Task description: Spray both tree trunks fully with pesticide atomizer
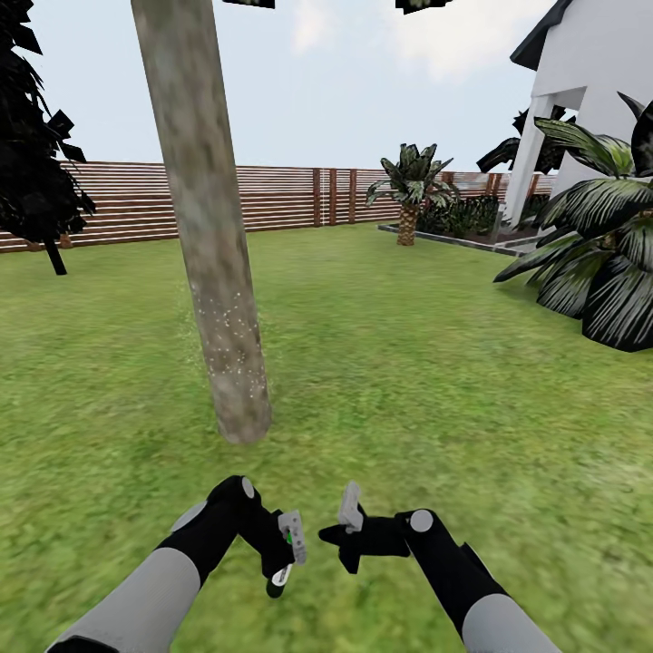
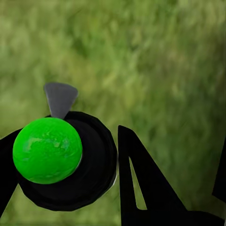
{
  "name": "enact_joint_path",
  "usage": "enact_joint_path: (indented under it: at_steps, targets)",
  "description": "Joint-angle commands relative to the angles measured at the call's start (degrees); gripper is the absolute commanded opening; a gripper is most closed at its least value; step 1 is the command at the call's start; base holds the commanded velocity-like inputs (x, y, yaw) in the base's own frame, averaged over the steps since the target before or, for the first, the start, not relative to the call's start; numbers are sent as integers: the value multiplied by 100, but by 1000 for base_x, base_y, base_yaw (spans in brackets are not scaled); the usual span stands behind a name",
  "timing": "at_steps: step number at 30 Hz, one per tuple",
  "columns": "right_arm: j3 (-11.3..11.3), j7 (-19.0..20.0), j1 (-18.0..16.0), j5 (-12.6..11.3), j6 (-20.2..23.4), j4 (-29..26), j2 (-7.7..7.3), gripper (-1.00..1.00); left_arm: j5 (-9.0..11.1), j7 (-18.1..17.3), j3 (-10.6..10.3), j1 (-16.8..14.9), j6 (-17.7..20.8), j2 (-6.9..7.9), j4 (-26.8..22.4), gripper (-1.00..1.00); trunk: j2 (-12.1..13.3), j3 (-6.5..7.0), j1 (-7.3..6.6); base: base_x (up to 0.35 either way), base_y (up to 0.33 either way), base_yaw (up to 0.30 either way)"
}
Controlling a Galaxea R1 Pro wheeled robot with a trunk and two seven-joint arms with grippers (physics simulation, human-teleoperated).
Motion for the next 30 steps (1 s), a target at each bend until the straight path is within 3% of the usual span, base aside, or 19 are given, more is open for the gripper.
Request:
enact_joint_path:
  at_steps: [1,16,21,30]
  targets:
    - [0,0,-1,0,1,-1,2,-100,1,0,0,0,-1,0,4,-100,0,0,0,0,0,0]
    - [0,0,-3,-5,82,-207,12,-100,111,-61,57,9,-24,7,10,-100,0,0,0,0,0,0]
    - [0,0,-3,-7,82,-212,28,-100,542,-48,38,9,-27,-12,7,-100,0,0,0,0,0,0]
    - [0,0,-20,-8,82,-213,56,-100,594,-18,36,1,-22,-47,-3,-100,0,0,0,0,0,0]
